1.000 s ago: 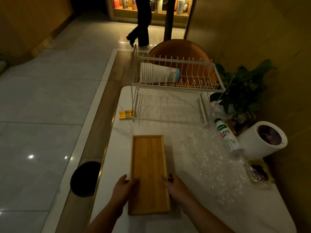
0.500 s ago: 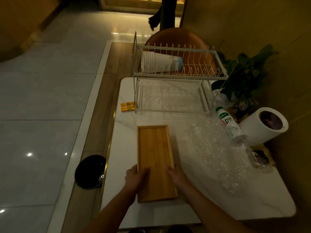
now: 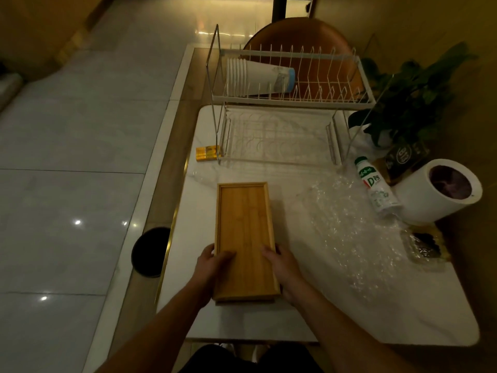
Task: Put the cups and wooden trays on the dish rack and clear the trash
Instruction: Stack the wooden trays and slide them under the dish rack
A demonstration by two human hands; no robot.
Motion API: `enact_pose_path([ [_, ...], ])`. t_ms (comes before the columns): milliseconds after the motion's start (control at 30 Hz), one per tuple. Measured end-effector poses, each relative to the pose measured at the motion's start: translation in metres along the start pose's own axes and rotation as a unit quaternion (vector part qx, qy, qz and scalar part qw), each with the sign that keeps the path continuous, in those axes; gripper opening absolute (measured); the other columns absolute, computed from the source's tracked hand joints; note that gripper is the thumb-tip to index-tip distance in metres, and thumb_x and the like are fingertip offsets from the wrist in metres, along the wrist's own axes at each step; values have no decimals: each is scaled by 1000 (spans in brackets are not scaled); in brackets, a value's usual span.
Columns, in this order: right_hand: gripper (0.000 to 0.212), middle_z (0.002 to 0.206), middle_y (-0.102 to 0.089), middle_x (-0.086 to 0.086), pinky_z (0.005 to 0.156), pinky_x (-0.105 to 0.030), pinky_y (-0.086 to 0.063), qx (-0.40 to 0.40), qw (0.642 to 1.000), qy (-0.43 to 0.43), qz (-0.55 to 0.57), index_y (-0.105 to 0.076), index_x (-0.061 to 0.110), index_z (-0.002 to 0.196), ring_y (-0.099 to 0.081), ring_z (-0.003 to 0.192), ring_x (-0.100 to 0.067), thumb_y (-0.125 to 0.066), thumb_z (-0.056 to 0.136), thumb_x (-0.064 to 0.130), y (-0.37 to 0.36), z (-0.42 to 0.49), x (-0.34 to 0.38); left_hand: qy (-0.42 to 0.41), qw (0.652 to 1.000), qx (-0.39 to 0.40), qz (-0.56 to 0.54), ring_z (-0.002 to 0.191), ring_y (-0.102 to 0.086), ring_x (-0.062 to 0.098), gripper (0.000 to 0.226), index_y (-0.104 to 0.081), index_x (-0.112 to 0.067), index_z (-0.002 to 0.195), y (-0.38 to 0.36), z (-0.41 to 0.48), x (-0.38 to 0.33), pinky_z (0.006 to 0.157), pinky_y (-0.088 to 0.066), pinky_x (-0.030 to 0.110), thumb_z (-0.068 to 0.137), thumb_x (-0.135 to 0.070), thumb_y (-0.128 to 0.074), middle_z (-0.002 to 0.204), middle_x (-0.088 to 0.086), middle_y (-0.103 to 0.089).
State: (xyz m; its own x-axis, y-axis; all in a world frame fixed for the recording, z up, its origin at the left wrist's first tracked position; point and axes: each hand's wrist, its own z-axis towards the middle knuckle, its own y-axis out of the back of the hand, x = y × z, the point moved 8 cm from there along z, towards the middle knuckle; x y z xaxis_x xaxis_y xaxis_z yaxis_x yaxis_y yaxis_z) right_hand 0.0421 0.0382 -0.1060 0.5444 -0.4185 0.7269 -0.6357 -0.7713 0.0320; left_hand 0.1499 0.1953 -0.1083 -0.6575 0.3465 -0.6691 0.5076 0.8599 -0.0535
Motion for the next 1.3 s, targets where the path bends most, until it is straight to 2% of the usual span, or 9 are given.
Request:
enact_pose_path([
  [133, 41, 115, -68, -7, 91, -47, -55, 4, 1000, -2, 12, -58, 21, 127, -67, 102, -26, -61, 90, 42, -1, 1, 6, 23, 999, 17, -17, 114, -60, 38, 81, -32, -18, 148, -1, 2, 1, 95, -51, 59, 82, -34, -75, 136, 15, -54],
  [300, 44, 116, -67, -5, 91, -49, -55, 10, 1000, 2, 24, -57, 23, 126, -66, 102, -26, -63, 88, 44, 4, -1, 9, 30, 999, 14, -38, 105, -62, 34, 83, -30, -24, 143, -5, -1, 0, 72, -57, 46, 76, -33, -79, 127, 10, -55],
  [467, 31, 107, -71, -1, 76, -43, -59, 15, 997, 18, 70, -61, 32, 111, -70, 94, -24, -71, 82, 38, 9, -2, 10, 2, 999, 7, -48, 104, -65, 34, 93, -35, -29, 136, -4, -5, -3, 65, -59, 42, 61, -40, -90, 125, 8, -57],
  [600, 56, 108, -69, 0, 71, -42, -59, 51, 994, 36, 85, -55, 32, 116, -70, 95, -25, -81, 66, 35, 12, 0, 30, -25, 998, 4, -54, 104, -67, 35, 94, -40, -26, 137, -4, -4, -21, 69, -61, 45, 58, -40, -88, 126, 10, -60],
  [733, 76, 117, -69, -3, 80, -50, -59, 115, 988, 48, 86, -50, 36, 129, -69, 102, -29, -84, 61, 39, 2, 9, 58, -34, 998, 24, -49, 107, -67, 38, 97, -40, -21, 141, -9, -1, -48, 81, -60, 54, 58, -37, -87, 128, 13, -61],
  [867, 87, 111, -73, -3, 80, -55, -58, 101, 988, 49, 107, -56, 35, 128, -71, 97, -30, -91, 48, 41, -3, 22, 69, -39, 998, 42, -37, 103, -68, 35, 94, -40, -22, 138, -11, 9, -72, 71, -61, 45, 59, -36, -87, 124, 11, -63],
  [1033, 80, 106, -75, -6, 80, -61, -57, 36, 987, 64, 145, -62, 30, 122, -72, 94, -35, -90, 47, 35, -8, 40, 82, -55, 995, 85, -3, 102, -67, 30, 87, -41, -25, 134, -9, 31, -102, 68, -59, 38, 60, -40, -84, 122, 7, -61],
  [1200, 67, 110, -73, -14, 76, -57, -57, 19, 980, 71, 185, -63, 22, 122, -70, 95, -39, -82, 58, 25, -8, 58, 109, -100, 984, 150, 19, 119, -59, 23, 62, -48, -32, 136, -3, 58, -134, 93, -53, 47, 83, -63, -59, 132, 1, -59],
  [1300, 64, 111, -73, -15, 72, -53, -58, 16, 978, 78, 192, -62, 17, 124, -70, 96, -39, -77, 63, 22, 2, 73, 131, -155, 984, 80, 42, 123, -55, 19, 65, -49, -32, 136, 20, 79, -150, 93, -50, 39, 83, -70, -45, 135, -1, -56],
])
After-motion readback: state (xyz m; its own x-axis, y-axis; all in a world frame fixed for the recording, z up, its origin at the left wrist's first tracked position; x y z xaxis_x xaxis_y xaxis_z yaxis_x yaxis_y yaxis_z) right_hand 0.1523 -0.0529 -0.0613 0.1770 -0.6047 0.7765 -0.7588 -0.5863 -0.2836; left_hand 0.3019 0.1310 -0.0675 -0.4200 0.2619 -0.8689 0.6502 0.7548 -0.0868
